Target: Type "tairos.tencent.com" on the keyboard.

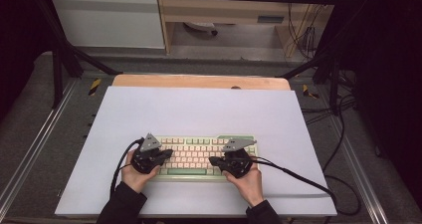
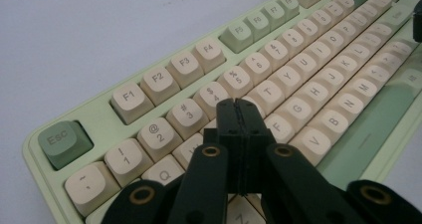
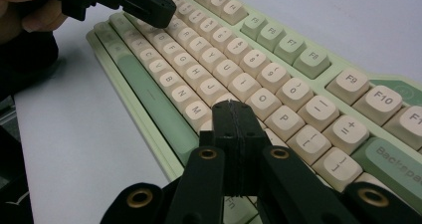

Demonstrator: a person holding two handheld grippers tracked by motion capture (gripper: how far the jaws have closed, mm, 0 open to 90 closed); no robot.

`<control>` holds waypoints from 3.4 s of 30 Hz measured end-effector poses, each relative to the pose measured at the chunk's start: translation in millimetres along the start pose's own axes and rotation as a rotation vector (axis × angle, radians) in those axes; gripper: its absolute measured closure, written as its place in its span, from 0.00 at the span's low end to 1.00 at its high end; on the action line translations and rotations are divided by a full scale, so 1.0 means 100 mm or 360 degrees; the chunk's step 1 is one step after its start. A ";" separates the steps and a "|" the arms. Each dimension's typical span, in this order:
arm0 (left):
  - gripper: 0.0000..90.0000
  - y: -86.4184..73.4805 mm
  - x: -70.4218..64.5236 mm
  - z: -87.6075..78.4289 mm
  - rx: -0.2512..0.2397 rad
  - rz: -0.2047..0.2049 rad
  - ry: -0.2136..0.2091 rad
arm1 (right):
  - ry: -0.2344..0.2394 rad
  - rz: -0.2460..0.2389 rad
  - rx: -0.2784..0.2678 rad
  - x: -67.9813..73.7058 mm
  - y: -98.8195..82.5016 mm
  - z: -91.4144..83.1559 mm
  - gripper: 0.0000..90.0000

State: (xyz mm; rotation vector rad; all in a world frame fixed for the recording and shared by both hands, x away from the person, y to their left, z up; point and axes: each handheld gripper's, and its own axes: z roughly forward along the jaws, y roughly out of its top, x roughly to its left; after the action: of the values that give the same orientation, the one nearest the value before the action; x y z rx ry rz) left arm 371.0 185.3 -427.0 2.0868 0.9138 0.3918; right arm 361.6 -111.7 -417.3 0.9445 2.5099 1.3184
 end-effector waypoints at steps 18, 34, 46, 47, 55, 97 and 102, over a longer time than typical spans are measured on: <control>1.00 -0.06 0.05 -0.16 -0.0026 -0.0031 -0.0034 | 0.0054 0.0014 -0.0012 0.06 0.03 0.10 1.00; 1.00 -0.07 0.09 -0.22 -0.0050 -0.0048 -0.0033 | 0.0075 -0.0019 0.0006 0.18 0.10 0.29 1.00; 1.00 -0.06 0.09 -0.22 -0.0052 -0.0049 -0.0034 | 0.0082 -0.0052 0.0022 0.24 0.13 0.42 1.00; 1.00 -0.06 0.09 -0.22 -0.0052 -0.0049 -0.0035 | 0.0082 -0.0047 0.0024 0.25 0.13 0.43 1.00; 1.00 -0.06 0.09 -0.22 -0.0052 -0.0049 -0.0033 | 0.0085 -0.0043 0.0025 0.24 0.12 0.47 1.00; 1.00 -0.02 0.03 -0.21 -0.0061 -0.0032 -0.0060 | 0.0066 0.0006 -0.0025 0.05 0.07 0.13 1.00; 1.00 0.00 0.00 -0.20 -0.0064 -0.0025 -0.0057 | 0.0061 0.0040 -0.0022 0.00 0.03 0.07 1.00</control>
State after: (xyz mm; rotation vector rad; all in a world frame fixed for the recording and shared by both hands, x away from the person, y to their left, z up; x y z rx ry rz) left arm 360.4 196.2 -414.1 2.0428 0.8940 0.3606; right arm 365.6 -105.4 -419.5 0.9599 2.5217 1.3721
